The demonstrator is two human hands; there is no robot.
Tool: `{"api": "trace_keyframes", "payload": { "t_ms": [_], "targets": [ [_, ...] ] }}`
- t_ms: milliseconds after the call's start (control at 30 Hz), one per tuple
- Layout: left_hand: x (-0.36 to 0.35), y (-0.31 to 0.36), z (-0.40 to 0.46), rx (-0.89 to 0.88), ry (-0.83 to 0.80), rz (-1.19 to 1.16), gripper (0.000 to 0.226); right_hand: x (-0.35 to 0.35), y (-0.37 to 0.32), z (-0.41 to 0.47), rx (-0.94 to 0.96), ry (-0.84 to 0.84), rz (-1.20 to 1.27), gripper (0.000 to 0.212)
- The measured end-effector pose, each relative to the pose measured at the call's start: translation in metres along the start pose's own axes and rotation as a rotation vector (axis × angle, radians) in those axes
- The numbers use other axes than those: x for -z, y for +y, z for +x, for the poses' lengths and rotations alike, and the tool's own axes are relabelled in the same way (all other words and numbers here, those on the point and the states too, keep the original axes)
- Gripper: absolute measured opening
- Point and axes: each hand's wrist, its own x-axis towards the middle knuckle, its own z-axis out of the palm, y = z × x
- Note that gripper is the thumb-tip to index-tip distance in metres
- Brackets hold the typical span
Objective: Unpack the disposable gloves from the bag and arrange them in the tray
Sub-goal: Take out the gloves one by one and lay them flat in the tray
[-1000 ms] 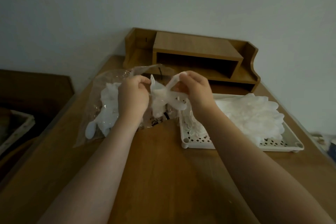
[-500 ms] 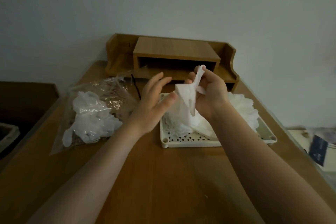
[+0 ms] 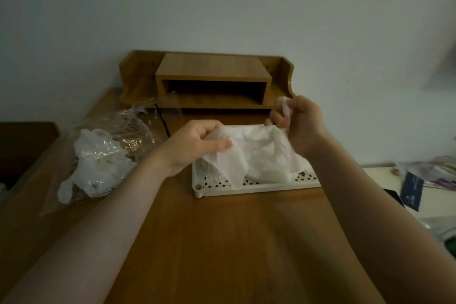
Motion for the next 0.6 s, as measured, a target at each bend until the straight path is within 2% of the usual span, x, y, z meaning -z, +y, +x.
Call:
{"api": "trace_keyframes", "payload": {
  "t_ms": [67, 133, 200, 267, 333, 400, 500, 600],
  "targets": [
    [0.002, 0.013, -0.003, -0.063, 0.042, -0.086, 0.012, 0.010, -0.006, -0.002, -0.046, 0.011, -0.315, 0.038],
    [0.003, 0.026, -0.002, -0.082, 0.003, -0.109, 0.006, 0.008, -0.010, -0.004, -0.107, -0.034, -0.690, 0.061],
    [0.000, 0.036, 0.000, -0.059, -0.051, -0.127, 0.005, -0.007, -0.009, -0.008, 0.032, -0.124, -0.875, 0.056],
    [-0.002, 0.041, 0.003, -0.030, -0.103, -0.146, 0.010, -0.026, -0.009, -0.012, 0.169, -0.293, -0.836, 0.044],
    [-0.004, 0.042, 0.002, 0.008, -0.141, -0.153, 0.018, -0.039, -0.007, -0.016, 0.194, -0.426, -0.831, 0.036],
    [-0.002, 0.043, 0.000, 0.064, -0.158, -0.167, 0.023, -0.044, -0.009, -0.018, 0.178, -0.447, -0.869, 0.029],
    [0.005, 0.043, -0.004, 0.133, -0.151, -0.119, 0.029, -0.042, -0.010, -0.023, 0.134, -0.436, -0.911, 0.006],
    [0.011, 0.042, -0.005, 0.200, -0.089, -0.186, 0.034, -0.030, -0.011, -0.023, 0.095, -0.432, -0.876, 0.008]
  ]
}}
